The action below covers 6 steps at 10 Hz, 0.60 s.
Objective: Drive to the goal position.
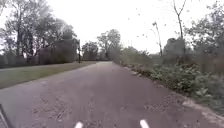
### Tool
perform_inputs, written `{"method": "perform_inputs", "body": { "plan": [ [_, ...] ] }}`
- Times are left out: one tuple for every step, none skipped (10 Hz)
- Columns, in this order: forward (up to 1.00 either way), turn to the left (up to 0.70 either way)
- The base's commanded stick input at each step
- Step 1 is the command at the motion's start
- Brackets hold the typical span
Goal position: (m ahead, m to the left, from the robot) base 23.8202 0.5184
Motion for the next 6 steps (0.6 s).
{"method": "perform_inputs", "body": {
  "plan": [
    [0.7,0.0],
    [0.7,0.0],
    [0.7,0.0],
    [0.7,0.0],
    [0.7,0.0],
    [0.7,0.0]
  ]
}}
